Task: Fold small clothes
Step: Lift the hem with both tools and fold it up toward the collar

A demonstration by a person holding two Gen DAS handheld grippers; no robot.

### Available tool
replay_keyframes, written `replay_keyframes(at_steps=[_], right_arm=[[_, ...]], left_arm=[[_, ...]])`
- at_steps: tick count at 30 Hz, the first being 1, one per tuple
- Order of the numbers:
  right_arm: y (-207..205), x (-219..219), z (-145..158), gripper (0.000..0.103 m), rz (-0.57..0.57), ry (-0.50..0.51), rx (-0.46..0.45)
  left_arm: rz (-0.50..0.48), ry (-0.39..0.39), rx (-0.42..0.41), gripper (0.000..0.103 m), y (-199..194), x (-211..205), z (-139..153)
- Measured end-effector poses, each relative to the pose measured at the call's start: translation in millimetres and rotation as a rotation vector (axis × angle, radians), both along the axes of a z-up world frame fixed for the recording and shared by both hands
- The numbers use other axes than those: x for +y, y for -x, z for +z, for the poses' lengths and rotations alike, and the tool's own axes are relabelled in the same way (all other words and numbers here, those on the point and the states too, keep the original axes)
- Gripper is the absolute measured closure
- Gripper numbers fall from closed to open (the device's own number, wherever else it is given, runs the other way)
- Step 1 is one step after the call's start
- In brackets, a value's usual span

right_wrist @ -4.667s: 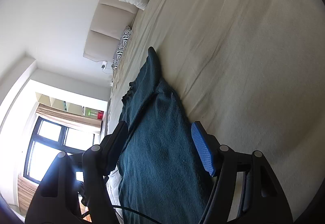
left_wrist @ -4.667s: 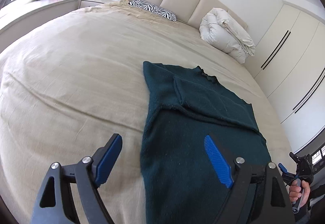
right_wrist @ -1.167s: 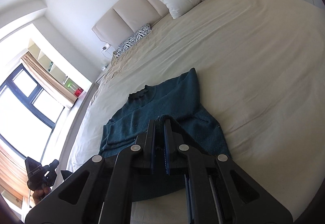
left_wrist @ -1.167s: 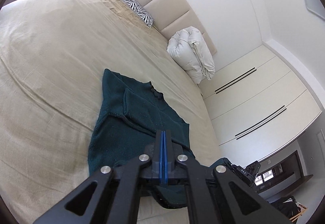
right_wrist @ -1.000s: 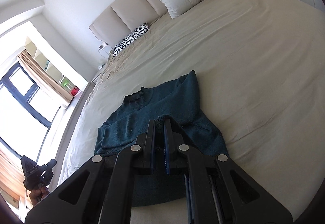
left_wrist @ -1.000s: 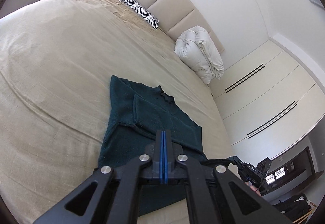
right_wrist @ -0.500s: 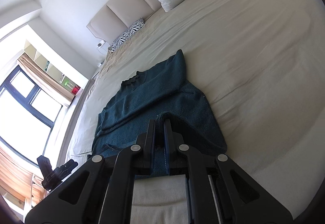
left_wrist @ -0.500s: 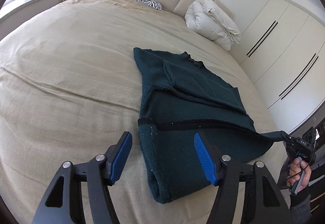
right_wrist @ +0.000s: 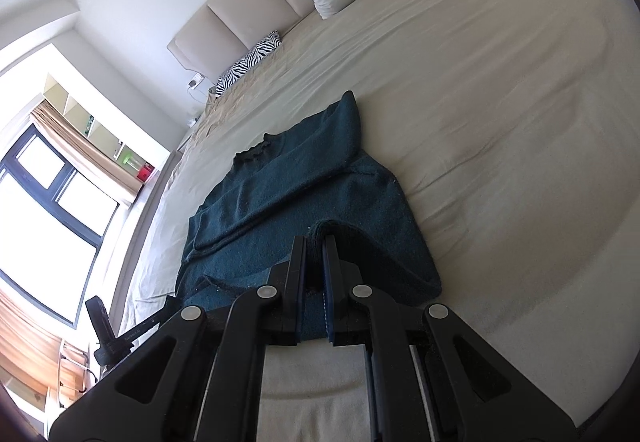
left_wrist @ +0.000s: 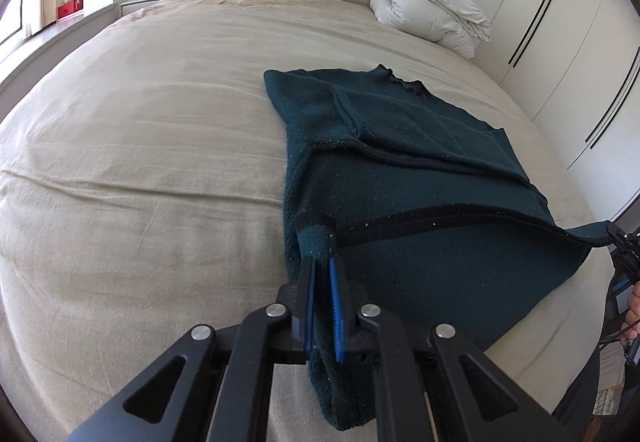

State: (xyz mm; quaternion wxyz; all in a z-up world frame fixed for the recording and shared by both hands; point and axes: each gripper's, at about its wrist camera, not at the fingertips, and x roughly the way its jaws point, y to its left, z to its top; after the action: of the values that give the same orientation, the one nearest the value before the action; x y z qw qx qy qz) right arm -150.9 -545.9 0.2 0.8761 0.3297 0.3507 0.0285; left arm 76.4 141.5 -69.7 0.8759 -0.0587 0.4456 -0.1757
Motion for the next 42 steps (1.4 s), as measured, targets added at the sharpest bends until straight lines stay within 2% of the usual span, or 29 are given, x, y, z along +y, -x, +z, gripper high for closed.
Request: replay_keyframes(at_steps=[7, 16, 27, 35, 42], right_arm=[[1.5, -0.4, 8.9, 0.096, -0.013, 0.022, -0.012], [-12.6, -4.2, 41.3, 0.096, -0.02, 0.09, -0.07], [-90.0, -9.5, 75.0, 0.096, 0.001, 0.164, -0.114], [-173.5, -16.9, 55.7, 0.096, -0.018, 0.202, -0.06], [-251.3, -22.3, 15.7, 0.096, -0.033, 0.196, 0.015]], left_arm=[[0.028, -0.027, -0.095, 0.096, 13.5, 2.7, 19.3], [0.052, -0.053, -0.281, 0.097, 22.9, 0.0, 71.8], [0.082, -0.064, -0.381, 0.097, -23.4, -6.5, 105.8], [0.081, -0.101, -0.397, 0.097, -82.3, -23.2, 107.4], [0.097, -0.108, -0.332, 0.097, -138.9, -31.2, 78.9]])
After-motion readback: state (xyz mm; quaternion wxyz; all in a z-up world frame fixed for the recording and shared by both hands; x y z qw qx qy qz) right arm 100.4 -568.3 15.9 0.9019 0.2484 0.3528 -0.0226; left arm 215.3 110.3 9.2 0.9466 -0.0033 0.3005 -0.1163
